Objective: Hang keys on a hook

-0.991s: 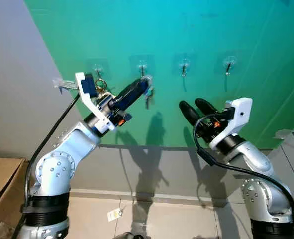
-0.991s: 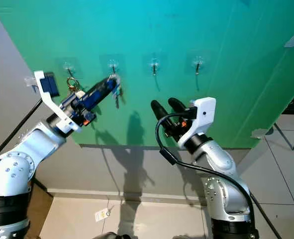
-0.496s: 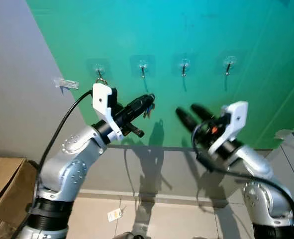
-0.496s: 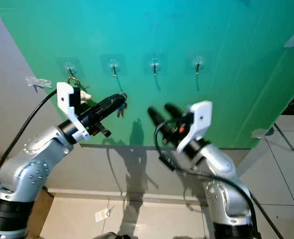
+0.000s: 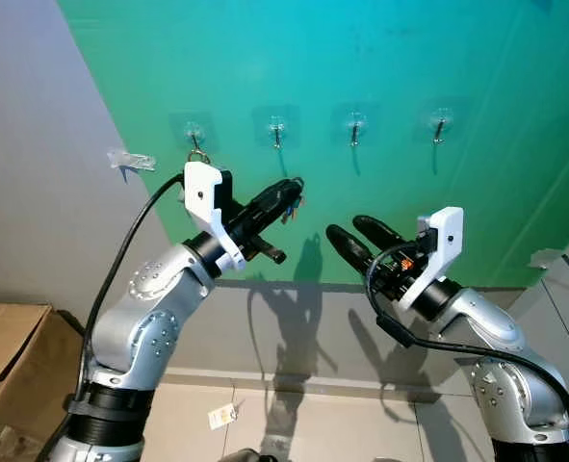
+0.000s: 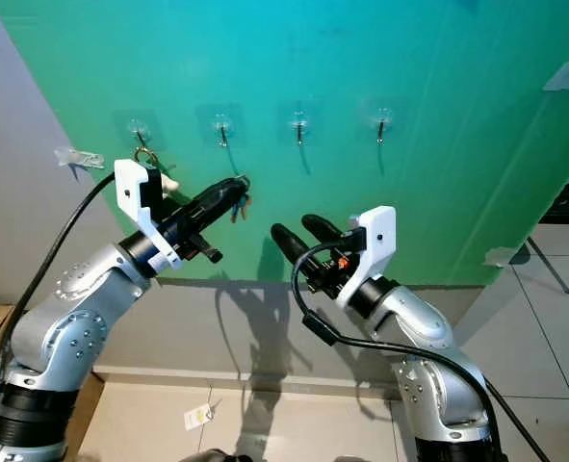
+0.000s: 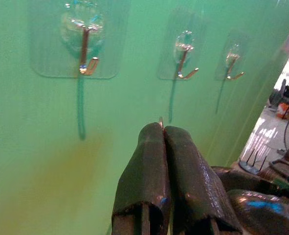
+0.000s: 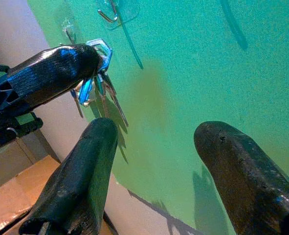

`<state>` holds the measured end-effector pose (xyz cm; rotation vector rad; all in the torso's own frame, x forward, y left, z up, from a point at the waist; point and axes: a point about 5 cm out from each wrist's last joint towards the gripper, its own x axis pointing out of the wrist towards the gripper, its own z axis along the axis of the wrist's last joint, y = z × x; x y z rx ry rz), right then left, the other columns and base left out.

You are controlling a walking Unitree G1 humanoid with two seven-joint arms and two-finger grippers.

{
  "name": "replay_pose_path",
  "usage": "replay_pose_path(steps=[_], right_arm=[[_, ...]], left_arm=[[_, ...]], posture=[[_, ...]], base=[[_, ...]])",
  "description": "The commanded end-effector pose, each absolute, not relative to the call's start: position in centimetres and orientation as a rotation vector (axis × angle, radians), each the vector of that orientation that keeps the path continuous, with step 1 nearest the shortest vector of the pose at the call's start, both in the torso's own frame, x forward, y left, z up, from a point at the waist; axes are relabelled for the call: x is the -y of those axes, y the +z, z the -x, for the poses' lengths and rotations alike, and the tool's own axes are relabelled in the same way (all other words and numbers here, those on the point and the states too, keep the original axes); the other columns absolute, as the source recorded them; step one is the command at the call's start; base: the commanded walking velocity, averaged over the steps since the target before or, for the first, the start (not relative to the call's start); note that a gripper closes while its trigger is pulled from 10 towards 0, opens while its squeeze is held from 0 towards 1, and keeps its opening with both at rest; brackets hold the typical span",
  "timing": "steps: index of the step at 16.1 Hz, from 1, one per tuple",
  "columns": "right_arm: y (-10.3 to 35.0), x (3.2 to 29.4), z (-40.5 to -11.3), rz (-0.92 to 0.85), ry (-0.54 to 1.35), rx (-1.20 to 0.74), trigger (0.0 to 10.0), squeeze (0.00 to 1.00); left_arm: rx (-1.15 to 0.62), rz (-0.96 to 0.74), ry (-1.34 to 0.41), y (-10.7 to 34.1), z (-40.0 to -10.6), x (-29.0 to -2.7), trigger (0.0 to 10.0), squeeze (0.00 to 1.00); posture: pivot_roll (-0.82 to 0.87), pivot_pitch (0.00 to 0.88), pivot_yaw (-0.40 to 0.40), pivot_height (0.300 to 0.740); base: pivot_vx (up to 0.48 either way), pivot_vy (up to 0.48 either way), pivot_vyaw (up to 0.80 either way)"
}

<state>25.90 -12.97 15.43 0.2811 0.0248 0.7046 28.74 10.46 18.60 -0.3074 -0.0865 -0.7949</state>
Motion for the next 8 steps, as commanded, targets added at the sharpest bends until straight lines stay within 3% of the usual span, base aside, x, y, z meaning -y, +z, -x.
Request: replay_pose_path(steps=[1,7,8], right_arm=[[16.2,12.5,-26.0,-0.274,0.716,0.001,10.0,0.00],[16.7,11.4,-27.0,-0.287,0.710,0.013,10.0,0.00],[16.8,11.3,-27.0,-0.292,0.710,0.011,10.0,1.00]], left_arm=[[0.091,0.312,-0.784,18.7,-28.8,-10.8,0.0,1.00],[0.080,0.322,-0.792,18.3,-28.8,-10.5,0.0,1.00],[0.081,0.322,-0.791,18.3,-28.8,-10.5,0.0,1.00]], posture=[[-0.16,0.016,0.121,0.740],[-0.15,0.011,0.115,0.740],[-0.15,0.010,0.114,0.740]], base=[[0.000,0.000,0.00],[0.000,0.000,0.00],[0.000,0.000,0.00]])
